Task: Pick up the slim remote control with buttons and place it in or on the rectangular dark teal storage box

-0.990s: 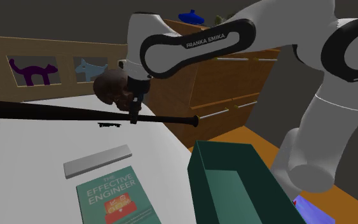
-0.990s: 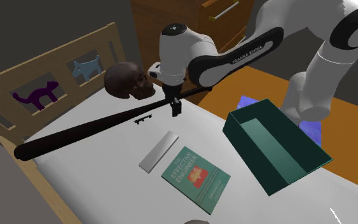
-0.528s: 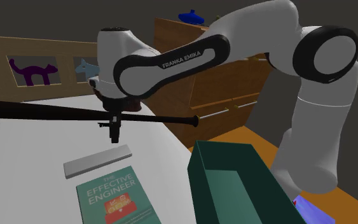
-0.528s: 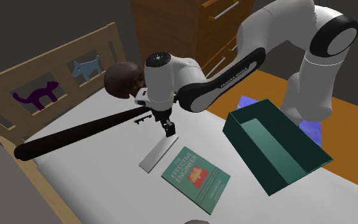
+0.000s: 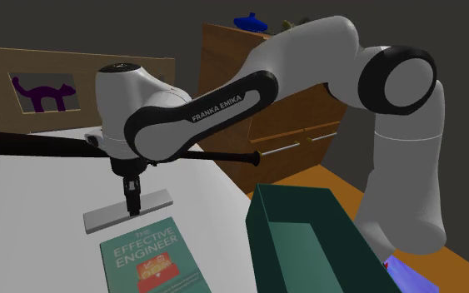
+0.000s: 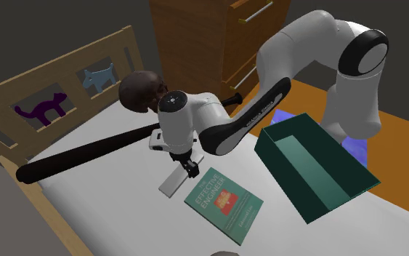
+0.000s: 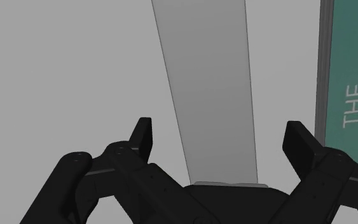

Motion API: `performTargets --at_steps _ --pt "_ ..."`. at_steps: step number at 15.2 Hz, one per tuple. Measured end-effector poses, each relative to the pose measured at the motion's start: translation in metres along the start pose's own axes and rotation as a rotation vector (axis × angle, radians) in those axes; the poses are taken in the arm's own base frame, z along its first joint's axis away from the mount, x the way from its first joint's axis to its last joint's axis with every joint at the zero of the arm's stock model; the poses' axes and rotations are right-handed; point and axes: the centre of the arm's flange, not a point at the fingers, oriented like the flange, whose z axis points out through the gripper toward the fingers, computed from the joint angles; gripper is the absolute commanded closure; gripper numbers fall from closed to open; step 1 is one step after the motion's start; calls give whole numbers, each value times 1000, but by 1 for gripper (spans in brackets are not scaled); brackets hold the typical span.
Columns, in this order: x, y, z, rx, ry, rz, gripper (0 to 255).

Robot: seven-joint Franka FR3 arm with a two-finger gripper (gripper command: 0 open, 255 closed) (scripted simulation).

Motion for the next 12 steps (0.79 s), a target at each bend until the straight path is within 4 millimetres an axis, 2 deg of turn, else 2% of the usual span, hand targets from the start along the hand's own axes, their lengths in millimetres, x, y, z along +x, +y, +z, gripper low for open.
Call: performTargets --at_steps 5,11,12 --pt "2 0 24 0 0 -3 0" --pt "1 0 29 0 0 -3 0" --pt "1 0 29 0 0 -3 255"
